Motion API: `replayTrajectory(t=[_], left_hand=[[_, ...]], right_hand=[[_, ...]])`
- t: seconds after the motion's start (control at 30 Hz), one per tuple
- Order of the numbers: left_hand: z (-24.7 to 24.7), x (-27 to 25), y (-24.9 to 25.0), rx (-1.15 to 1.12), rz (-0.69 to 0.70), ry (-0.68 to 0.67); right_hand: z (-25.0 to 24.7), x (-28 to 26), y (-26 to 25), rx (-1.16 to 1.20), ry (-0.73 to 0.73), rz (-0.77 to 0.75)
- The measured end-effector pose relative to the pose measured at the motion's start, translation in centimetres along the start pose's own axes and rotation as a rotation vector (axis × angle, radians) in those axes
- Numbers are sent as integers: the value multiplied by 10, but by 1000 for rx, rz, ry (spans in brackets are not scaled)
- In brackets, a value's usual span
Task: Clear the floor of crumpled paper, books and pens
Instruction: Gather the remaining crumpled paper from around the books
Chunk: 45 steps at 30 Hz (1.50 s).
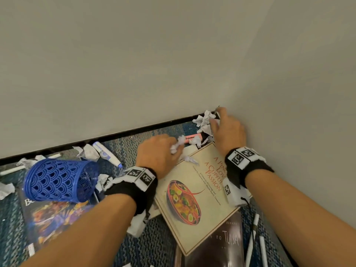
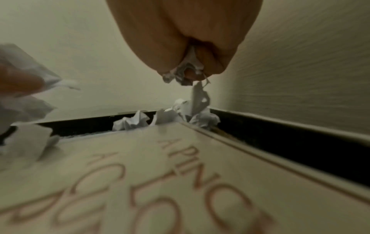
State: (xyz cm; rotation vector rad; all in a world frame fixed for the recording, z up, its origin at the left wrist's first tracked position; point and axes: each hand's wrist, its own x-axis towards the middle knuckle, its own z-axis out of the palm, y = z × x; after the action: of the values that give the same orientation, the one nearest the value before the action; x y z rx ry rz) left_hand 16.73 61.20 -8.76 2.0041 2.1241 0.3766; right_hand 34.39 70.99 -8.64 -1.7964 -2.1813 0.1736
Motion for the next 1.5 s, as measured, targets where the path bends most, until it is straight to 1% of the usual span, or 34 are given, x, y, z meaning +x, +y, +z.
replayTrajectory(t=[0.07, 0.17, 0.3, 0.37, 0.43, 0.53, 0.57, 0.6, 0.63, 0.7, 0.73, 0.77, 0.8, 0.83, 0.9, 0.97, 1.0, 1.03, 1.1, 1.13, 1.17, 1.23, 1.33, 1.4, 1.47, 1.5], left_hand=[[8, 1, 17, -27, 13, -110], [25, -5, 28, -96, -39, -228], [35, -8, 31, -60, 6, -227], [33, -7, 31, -21, 17, -242], [31, -6, 31, 1, 9, -254], [28, -5, 26, -4, -27, -234], [28, -4, 24, -10, -36, -226], [28, -4, 23, -15, -43, -219], [29, -3, 22, -24, -52, -215], [29, -1, 21, -38, -79, -223], [28, 1, 20, -33, -94, -230], [28, 2, 21, -26, -106, -235], [28, 4, 22, -24, -112, -232], [28, 6, 23, -29, -107, -214], [28, 10, 26, -46, -63, -152], [29, 12, 30, -71, -13, -115], [29, 13, 32, -92, 10, -119], [30, 15, 34, -99, 44, -137], [29, 18, 40, -18, 132, -209], [28, 20, 43, 42, 167, -248], [28, 21, 45, 87, 182, -275], [29, 21, 48, 109, 169, -264], [29, 12, 47, 96, 143, -176], [28, 8, 46, 92, 143, -148], [28, 7, 46, 86, 145, -146], [28, 6, 46, 79, 143, -143]], right_hand=[[8, 8, -9, 6, -60, 74], [30, 11, -16, -81, -227, 162], [41, 15, -20, -117, -326, 172], [41, 21, -16, -82, -353, 155], [37, 26, -11, -53, -333, 87], [23, 29, -9, -107, -361, -6], [17, 29, -10, -83, -350, -9], [10, 29, -10, -32, -309, 0], [3, 29, -10, 49, -240, 26], [-12, 28, -10, 222, -56, 82], [-18, 27, -9, 265, 34, 87], [-23, 24, -7, 274, 93, 71], [-27, 20, -6, 269, 117, 43], [-28, 16, -4, 255, 107, 12], [-26, 6, 1, 186, 22, -62], [-17, -4, 8, 63, -106, -165], [-13, -7, 12, -17, -187, -208], [-9, -8, 15, -97, -280, -241], [-4, -6, 20, -251, -494, -301], [-3, -5, 21, -325, -575, -335], [0, -3, 22, -394, -623, -360], [1, 0, 22, -458, -636, -367], [-2, 3, 18, -434, -543, -383], [-8, 4, 13, -477, -531, -387], [-15, 4, 10, -479, -497, -326], [-20, 3, 7, -445, -442, -268]])
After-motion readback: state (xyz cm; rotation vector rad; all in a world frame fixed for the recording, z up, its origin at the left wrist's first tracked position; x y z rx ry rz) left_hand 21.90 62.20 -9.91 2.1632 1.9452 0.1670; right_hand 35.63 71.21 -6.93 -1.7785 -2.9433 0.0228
